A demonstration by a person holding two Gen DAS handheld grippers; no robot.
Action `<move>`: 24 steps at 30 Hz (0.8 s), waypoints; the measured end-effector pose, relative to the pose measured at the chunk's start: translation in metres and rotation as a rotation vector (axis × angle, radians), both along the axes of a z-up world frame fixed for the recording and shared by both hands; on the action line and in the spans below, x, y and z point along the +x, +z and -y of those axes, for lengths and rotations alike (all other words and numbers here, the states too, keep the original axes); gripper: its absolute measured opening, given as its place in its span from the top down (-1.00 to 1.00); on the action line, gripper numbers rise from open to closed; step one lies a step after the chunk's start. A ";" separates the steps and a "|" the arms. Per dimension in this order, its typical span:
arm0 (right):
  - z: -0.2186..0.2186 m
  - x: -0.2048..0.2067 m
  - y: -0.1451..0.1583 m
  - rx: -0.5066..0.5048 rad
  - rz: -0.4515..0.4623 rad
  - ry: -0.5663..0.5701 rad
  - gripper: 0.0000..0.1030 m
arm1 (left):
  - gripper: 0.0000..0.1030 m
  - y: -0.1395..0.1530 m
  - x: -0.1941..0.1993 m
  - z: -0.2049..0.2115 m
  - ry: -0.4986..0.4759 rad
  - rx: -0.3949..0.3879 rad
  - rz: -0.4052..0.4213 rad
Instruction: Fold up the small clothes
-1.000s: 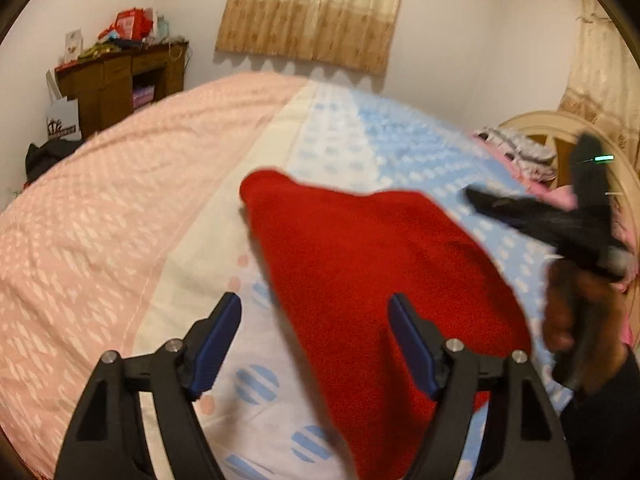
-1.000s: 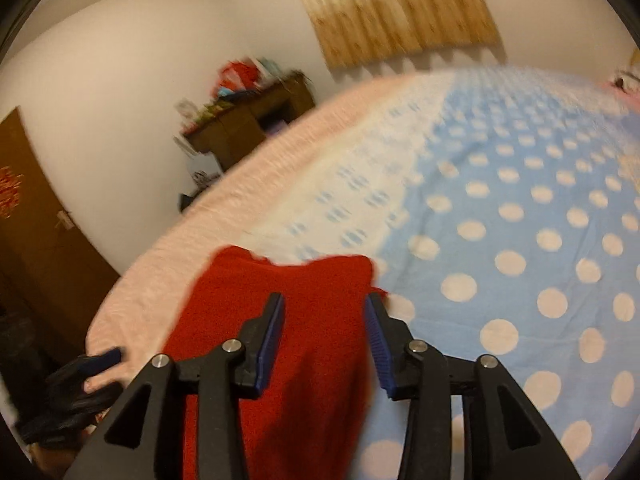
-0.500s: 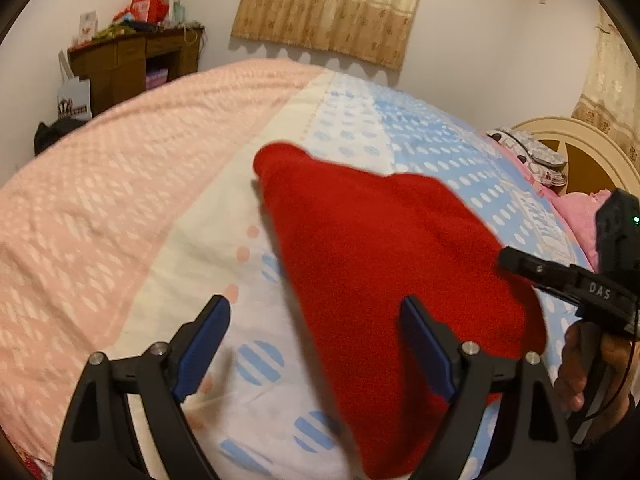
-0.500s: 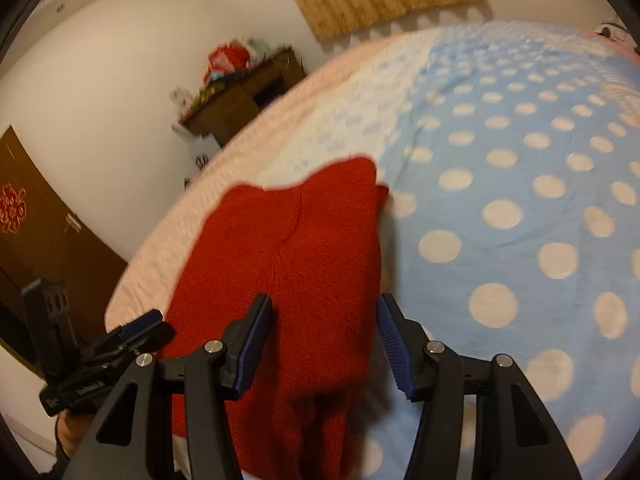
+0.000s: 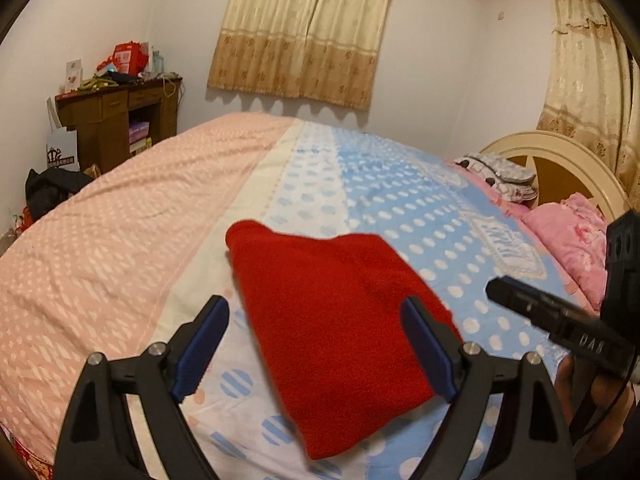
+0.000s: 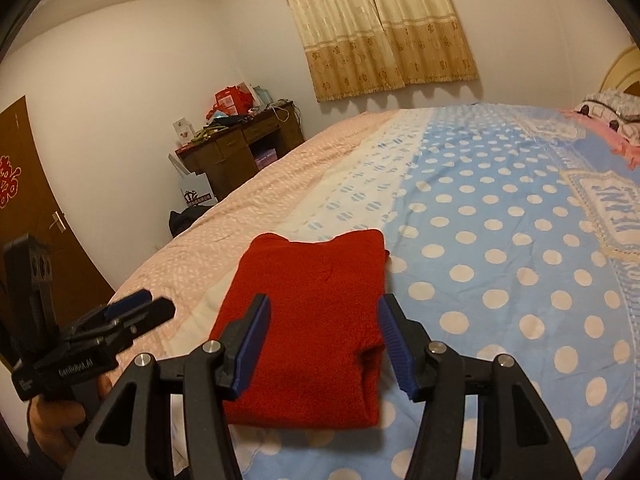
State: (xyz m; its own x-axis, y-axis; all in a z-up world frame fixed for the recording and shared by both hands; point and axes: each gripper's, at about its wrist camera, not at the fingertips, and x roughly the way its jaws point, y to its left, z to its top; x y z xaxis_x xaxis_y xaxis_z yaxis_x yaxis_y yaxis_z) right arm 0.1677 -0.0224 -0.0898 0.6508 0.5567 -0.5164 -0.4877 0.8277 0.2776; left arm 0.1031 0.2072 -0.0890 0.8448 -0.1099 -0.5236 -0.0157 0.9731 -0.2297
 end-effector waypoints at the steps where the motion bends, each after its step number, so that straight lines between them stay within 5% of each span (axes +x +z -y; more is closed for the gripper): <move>1: 0.000 -0.004 0.002 -0.001 0.005 -0.001 -0.12 | -0.75 0.002 -0.001 0.001 -0.002 -0.001 0.006; 24: -0.005 -0.026 0.015 -0.018 0.041 -0.016 -0.21 | -0.87 0.008 -0.006 0.001 0.003 -0.003 0.034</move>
State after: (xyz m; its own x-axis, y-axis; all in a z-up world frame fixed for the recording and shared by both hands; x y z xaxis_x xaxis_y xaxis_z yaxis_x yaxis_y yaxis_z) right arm 0.1419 -0.0173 -0.0749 0.6802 0.5371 -0.4988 -0.4850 0.8401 0.2431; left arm 0.0971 0.2061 -0.0811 0.8624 -0.1088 -0.4944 -0.0109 0.9724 -0.2330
